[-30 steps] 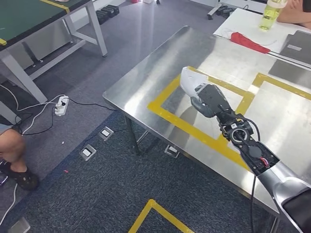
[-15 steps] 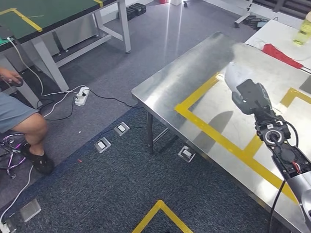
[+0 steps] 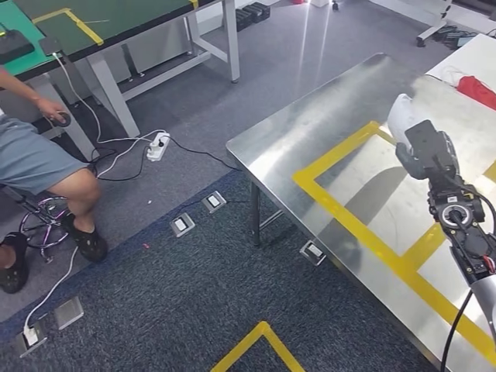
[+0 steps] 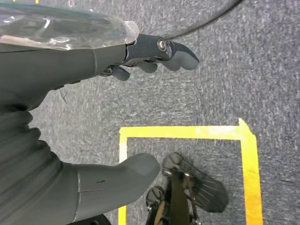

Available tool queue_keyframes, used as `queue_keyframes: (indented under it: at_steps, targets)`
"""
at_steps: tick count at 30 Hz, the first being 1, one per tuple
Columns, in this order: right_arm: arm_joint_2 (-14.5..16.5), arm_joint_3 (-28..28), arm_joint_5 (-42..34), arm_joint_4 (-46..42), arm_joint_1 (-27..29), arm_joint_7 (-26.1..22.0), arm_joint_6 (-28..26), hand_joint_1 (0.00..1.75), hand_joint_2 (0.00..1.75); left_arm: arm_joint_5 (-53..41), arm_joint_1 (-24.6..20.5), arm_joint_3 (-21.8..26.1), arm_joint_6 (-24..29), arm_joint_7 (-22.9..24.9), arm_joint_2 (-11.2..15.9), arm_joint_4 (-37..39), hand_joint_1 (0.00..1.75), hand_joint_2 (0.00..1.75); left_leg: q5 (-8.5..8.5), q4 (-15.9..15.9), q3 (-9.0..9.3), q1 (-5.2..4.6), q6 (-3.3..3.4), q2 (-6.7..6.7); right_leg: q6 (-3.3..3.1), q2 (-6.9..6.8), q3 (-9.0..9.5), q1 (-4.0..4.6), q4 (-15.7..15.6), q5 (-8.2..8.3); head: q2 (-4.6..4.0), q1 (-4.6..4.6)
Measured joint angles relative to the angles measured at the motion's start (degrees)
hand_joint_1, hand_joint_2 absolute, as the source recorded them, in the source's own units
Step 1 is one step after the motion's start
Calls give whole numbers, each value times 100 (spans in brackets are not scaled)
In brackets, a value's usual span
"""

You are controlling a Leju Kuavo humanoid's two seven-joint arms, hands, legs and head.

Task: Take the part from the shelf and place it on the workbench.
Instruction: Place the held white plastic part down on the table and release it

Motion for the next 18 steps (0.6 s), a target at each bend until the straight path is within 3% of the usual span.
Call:
queue_keyframes:
  at_steps: [1,2,3,6,7,9,11,13,18]
  targets:
    - [-4,-37,-14,34,7,-8,-10,175,175,-2,3,0,-7,-2,-5,0,0,175,-46,222,-108,2,1,25,-2,-33,-2,10,0,-1,0,-5]
    - [-5,-70,-20,66,11,-14,-14,175,175,-2,7,0,-14,-2,-9,0,0,175,19,205,-95,1,13,35,-3,-57,-1,17,1,-2,0,-10]
    - [-5,-100,-25,94,15,-20,-17,175,175,-2,10,0,-18,-3,-10,0,0,175,178,-58,41,-2,35,38,-3,-75,3,22,1,-4,0,-14]
    - [-6,-201,-57,169,23,-37,-50,175,175,-9,2,0,-20,-9,5,0,0,175,651,-1296,685,-48,137,56,13,-108,7,43,5,-19,1,-24]
    - [-7,-245,-78,203,34,-42,-74,175,175,-11,-2,0,-20,-12,10,0,0,175,699,-1505,790,-61,157,62,24,-113,1,53,11,-31,1,-23]
    - [-21,-336,-114,265,91,-55,-119,175,175,-14,-4,0,-25,-17,12,0,0,175,712,-1618,841,-65,142,59,-10,-117,7,69,1,-59,1,-8]
    - [-51,-416,-144,301,182,-69,-147,175,175,-14,5,1,-29,-20,13,0,0,175,765,-1792,956,-66,139,52,-14,-119,132,70,-182,-10,1,4]
    - [-71,-495,-169,340,240,-78,-169,175,175,-15,18,2,-32,-20,16,1,0,175,933,-2235,1221,-70,167,51,36,-119,418,66,-665,191,1,18]
    - [-89,-747,-268,473,384,-94,-225,175,175,-17,21,2,-44,-20,15,0,0,175,1617,-3914,2183,-66,189,50,85,-118,1435,67,-2458,951,1,45]
